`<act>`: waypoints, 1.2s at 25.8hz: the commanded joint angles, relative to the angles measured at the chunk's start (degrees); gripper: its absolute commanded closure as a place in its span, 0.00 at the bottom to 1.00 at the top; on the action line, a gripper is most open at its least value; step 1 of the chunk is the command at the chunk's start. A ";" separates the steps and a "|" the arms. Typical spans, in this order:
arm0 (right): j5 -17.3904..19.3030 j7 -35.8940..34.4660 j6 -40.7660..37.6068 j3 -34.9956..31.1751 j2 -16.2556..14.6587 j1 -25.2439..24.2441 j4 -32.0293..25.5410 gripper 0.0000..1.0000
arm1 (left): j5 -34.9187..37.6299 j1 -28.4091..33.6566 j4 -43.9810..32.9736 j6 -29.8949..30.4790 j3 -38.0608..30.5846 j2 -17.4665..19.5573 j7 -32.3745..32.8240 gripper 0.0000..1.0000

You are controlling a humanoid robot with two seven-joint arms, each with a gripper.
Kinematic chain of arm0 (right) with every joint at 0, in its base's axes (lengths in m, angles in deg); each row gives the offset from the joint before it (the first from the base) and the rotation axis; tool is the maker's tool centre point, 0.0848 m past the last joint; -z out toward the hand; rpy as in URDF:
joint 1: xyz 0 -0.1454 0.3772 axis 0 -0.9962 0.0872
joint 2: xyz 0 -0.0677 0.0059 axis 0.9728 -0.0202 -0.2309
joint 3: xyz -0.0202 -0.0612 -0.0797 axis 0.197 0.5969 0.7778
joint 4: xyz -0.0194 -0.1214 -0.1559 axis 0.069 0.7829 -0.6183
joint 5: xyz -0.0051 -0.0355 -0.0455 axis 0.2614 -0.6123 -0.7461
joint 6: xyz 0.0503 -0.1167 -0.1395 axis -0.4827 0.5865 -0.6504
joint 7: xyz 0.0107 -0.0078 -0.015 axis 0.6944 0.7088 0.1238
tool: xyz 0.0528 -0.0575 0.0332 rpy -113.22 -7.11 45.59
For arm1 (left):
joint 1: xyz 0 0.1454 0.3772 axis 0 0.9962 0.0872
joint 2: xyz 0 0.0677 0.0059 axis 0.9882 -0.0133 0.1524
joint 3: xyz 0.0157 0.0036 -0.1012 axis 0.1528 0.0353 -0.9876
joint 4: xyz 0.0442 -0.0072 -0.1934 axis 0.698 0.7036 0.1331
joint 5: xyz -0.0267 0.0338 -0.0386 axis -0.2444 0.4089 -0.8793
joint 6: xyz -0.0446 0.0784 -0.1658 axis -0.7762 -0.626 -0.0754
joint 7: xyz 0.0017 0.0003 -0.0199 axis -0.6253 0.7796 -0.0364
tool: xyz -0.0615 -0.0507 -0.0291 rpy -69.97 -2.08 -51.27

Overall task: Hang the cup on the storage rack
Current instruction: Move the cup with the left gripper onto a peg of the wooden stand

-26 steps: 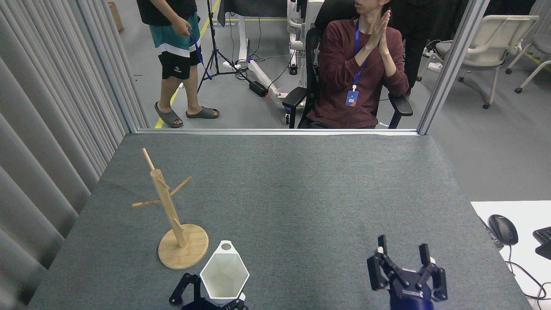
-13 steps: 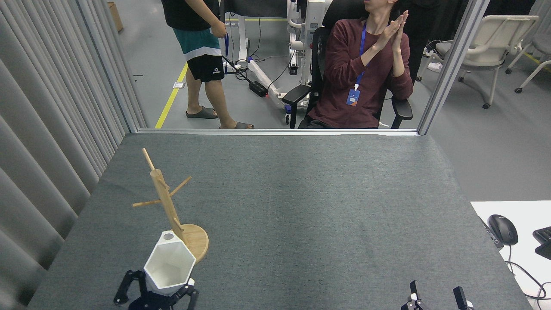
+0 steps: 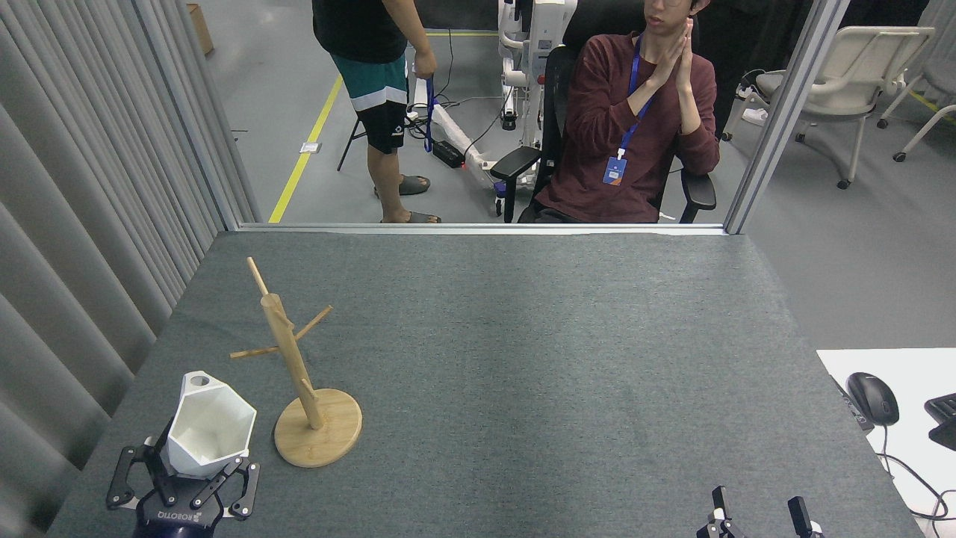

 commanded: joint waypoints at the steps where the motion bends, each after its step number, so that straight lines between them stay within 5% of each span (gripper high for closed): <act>1: -0.02 -0.09 0.06 -0.08 0.16 0.01 0.11 0.02 | 2.29 -1.91 0.77 -0.03 -0.48 -0.22 -0.18 0.73; 15: 0.07 -0.09 0.24 -0.08 0.16 0.62 0.55 0.02 | 8.00 -9.03 7.18 -0.21 -0.66 -0.57 -0.18 0.72; 26: 0.07 -0.97 0.24 -0.16 0.25 0.80 0.73 0.02 | 14.59 -11.22 10.96 -2.58 -0.13 -4.70 -0.36 0.71; 31: 0.16 -0.97 0.15 -0.16 0.16 0.80 0.73 0.02 | 14.77 -12.90 12.11 -3.46 -0.13 -4.88 -0.36 0.54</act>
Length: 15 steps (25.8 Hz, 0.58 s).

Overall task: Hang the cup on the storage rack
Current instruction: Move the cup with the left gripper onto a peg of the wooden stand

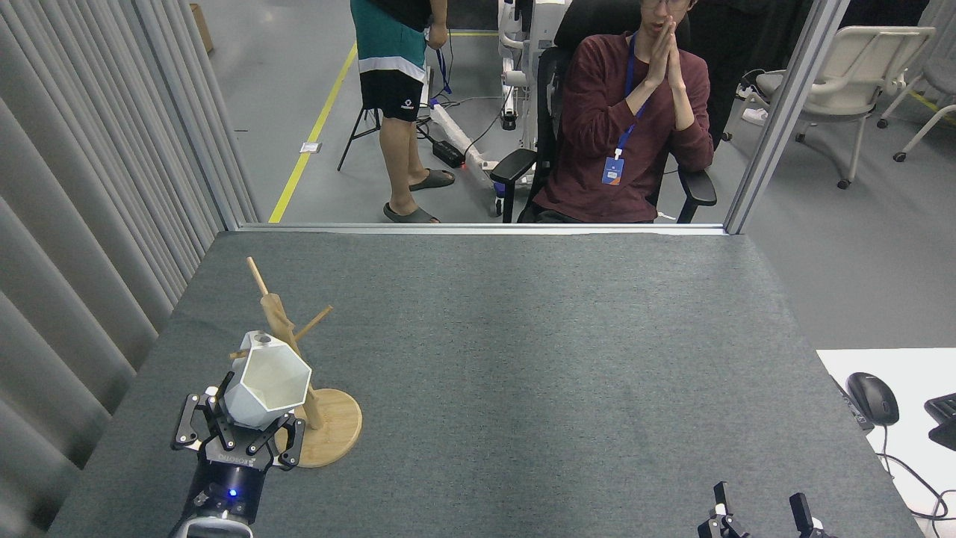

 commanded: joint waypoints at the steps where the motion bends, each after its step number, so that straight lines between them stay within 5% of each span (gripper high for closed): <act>1: 0.02 -0.04 0.00 -0.01 -0.03 0.00 0.01 0.02 | 0.37 -1.05 0.66 -0.41 0.03 -0.15 0.01 0.43; 3: 0.02 -0.04 0.00 -0.01 -0.03 0.00 0.01 0.02 | 0.28 -1.23 1.19 -0.50 0.03 -0.15 0.01 0.07; 4: 0.02 -0.04 0.00 -0.01 0.06 0.00 0.01 0.02 | 0.28 -1.32 1.45 -0.50 0.03 -0.24 -0.08 0.04; 15: 0.02 -0.48 -0.08 -0.01 0.06 -0.09 0.01 0.02 | -0.25 -0.61 0.92 -0.41 -0.58 0.02 -1.84 0.01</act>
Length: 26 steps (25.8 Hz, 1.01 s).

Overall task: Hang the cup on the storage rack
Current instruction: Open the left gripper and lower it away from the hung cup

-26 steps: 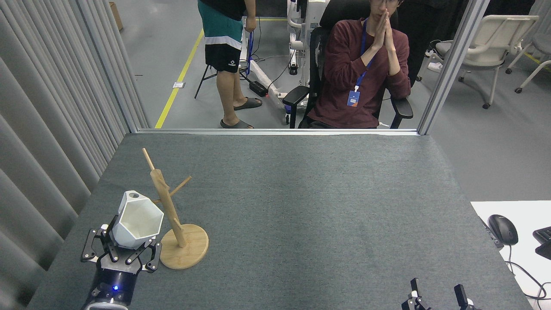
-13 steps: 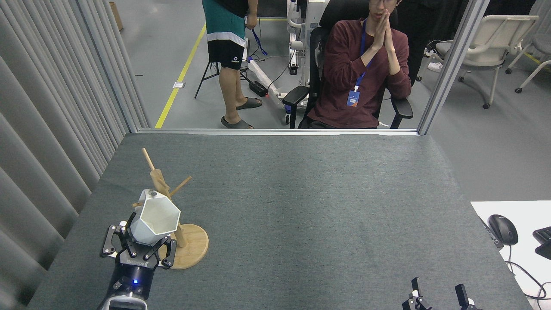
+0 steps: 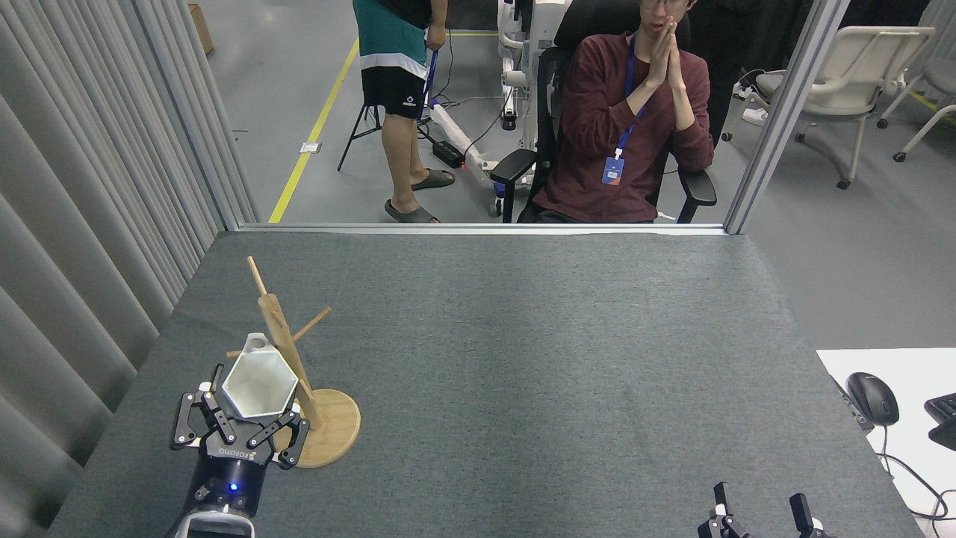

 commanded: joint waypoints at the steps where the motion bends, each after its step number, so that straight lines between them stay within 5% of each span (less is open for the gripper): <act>1: 0.00 -0.08 -0.05 0.00 0.01 -0.02 0.00 0.02 | -0.33 0.59 -0.14 -0.01 -0.11 0.15 -0.54 0.01; 26: 0.17 -0.87 -0.14 -0.09 0.18 0.07 0.00 0.02 | -2.44 8.49 1.35 0.69 -0.02 1.12 -1.77 0.01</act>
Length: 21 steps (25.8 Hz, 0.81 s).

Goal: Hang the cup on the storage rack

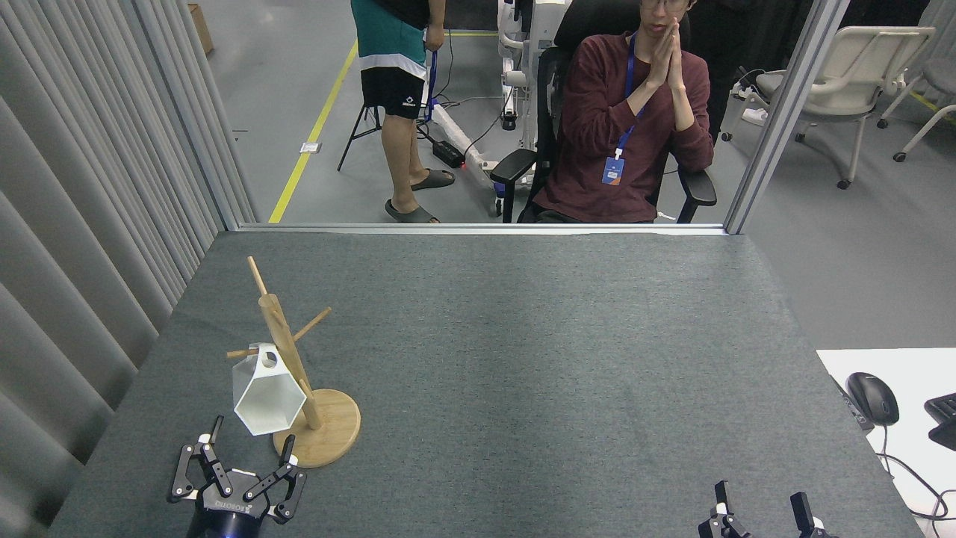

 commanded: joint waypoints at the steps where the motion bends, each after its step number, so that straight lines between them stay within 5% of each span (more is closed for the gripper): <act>1: 0.02 -0.06 -0.02 0.00 0.01 0.00 0.01 0.02 | -2.03 3.40 -0.90 1.27 0.17 0.58 -0.09 0.01; 7: -0.07 -0.06 -0.46 0.09 -0.52 -0.18 -0.08 0.02 | -20.49 9.73 -5.29 13.84 -0.09 2.34 3.16 0.01; 13: -0.24 -0.06 -2.92 0.09 -0.70 -3.34 -1.92 0.02 | -42.99 15.71 -12.59 19.99 -0.97 4.89 11.25 0.01; 21: -1.65 0.03 -4.68 0.09 -1.14 -5.01 -3.33 0.02 | -50.64 18.52 -15.75 20.25 -0.97 6.38 14.24 0.01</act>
